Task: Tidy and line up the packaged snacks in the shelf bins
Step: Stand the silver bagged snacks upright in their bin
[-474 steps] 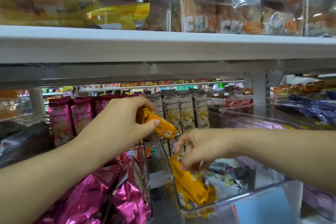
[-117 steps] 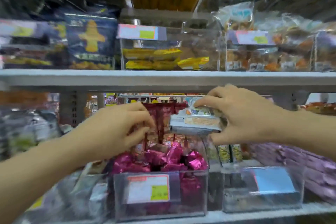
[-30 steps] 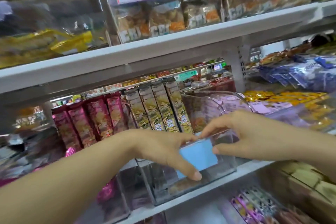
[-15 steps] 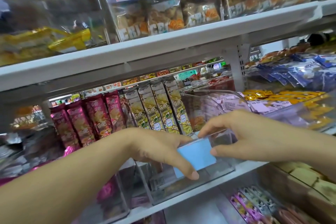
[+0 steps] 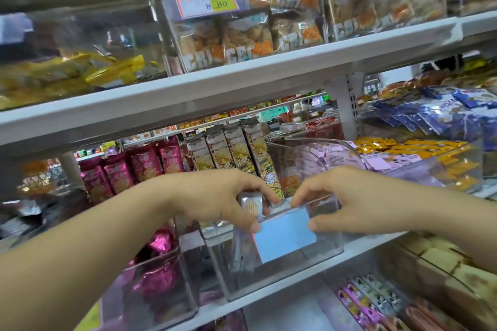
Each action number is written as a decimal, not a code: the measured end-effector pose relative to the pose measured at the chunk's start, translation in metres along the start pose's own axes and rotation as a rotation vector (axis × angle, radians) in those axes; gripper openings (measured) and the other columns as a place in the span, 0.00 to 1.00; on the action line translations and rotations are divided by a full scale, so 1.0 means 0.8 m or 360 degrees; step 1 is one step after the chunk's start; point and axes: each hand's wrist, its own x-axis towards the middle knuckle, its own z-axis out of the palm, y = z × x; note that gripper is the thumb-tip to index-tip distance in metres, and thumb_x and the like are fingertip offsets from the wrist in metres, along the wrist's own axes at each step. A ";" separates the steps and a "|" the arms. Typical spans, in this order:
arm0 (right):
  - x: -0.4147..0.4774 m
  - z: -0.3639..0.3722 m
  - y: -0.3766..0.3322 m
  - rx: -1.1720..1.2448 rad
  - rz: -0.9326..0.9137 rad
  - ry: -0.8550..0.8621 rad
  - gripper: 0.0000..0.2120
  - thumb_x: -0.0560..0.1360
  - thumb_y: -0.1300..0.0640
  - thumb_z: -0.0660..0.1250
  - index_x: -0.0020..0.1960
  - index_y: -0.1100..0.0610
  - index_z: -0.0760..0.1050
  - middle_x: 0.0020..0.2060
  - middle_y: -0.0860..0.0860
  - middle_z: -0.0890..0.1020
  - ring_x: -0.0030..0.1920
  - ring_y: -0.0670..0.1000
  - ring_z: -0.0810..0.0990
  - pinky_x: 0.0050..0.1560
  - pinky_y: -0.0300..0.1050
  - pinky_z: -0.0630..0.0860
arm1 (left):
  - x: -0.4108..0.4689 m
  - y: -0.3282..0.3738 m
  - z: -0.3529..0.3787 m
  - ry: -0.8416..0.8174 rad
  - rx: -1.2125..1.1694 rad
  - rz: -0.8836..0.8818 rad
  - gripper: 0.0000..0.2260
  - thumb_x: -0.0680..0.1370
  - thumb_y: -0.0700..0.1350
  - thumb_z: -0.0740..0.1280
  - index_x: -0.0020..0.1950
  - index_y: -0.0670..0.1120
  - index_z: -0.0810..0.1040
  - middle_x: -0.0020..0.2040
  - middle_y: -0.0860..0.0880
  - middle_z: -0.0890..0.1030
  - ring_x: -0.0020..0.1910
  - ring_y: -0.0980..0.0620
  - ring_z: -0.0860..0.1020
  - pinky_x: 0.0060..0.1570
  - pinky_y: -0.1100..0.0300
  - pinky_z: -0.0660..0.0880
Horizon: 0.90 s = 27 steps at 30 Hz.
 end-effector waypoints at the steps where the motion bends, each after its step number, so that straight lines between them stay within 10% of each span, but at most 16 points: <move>1: 0.001 -0.003 -0.002 -0.0012 0.0015 -0.0025 0.12 0.73 0.50 0.70 0.55 0.42 0.76 0.52 0.34 0.78 0.53 0.31 0.74 0.52 0.23 0.68 | -0.006 0.002 -0.004 0.0105 0.0069 0.0034 0.18 0.75 0.48 0.71 0.63 0.60 0.73 0.50 0.68 0.75 0.44 0.69 0.76 0.44 0.73 0.70; 5: 0.008 -0.011 -0.025 -0.0091 0.0034 0.0048 0.18 0.73 0.49 0.69 0.62 0.44 0.73 0.55 0.38 0.78 0.54 0.34 0.75 0.53 0.25 0.69 | -0.037 0.007 -0.015 0.0638 0.0042 0.0228 0.13 0.74 0.47 0.71 0.55 0.62 0.76 0.54 0.66 0.77 0.38 0.69 0.77 0.37 0.75 0.69; 8: 0.015 -0.012 -0.057 0.0138 -0.0007 0.0266 0.24 0.72 0.47 0.70 0.66 0.42 0.68 0.57 0.39 0.77 0.56 0.36 0.75 0.59 0.35 0.72 | -0.067 0.002 -0.022 0.1023 -0.0226 0.0411 0.13 0.73 0.44 0.73 0.51 0.61 0.78 0.50 0.58 0.82 0.40 0.55 0.80 0.44 0.59 0.77; 16: 0.056 0.020 -0.170 0.0733 -0.0265 0.0426 0.13 0.73 0.57 0.69 0.51 0.43 0.69 0.43 0.49 0.81 0.44 0.55 0.81 0.49 0.56 0.77 | -0.183 -0.047 -0.010 0.1392 -0.0642 0.0468 0.12 0.67 0.48 0.71 0.49 0.55 0.78 0.47 0.57 0.81 0.37 0.51 0.76 0.39 0.49 0.78; 27: 0.163 0.111 -0.309 0.0450 -0.0434 0.0545 0.07 0.73 0.52 0.68 0.48 0.51 0.72 0.37 0.46 0.76 0.32 0.44 0.71 0.37 0.40 0.69 | -0.344 -0.201 0.021 0.1768 0.0132 -0.0286 0.11 0.76 0.42 0.69 0.50 0.58 0.73 0.49 0.62 0.76 0.48 0.66 0.75 0.46 0.77 0.68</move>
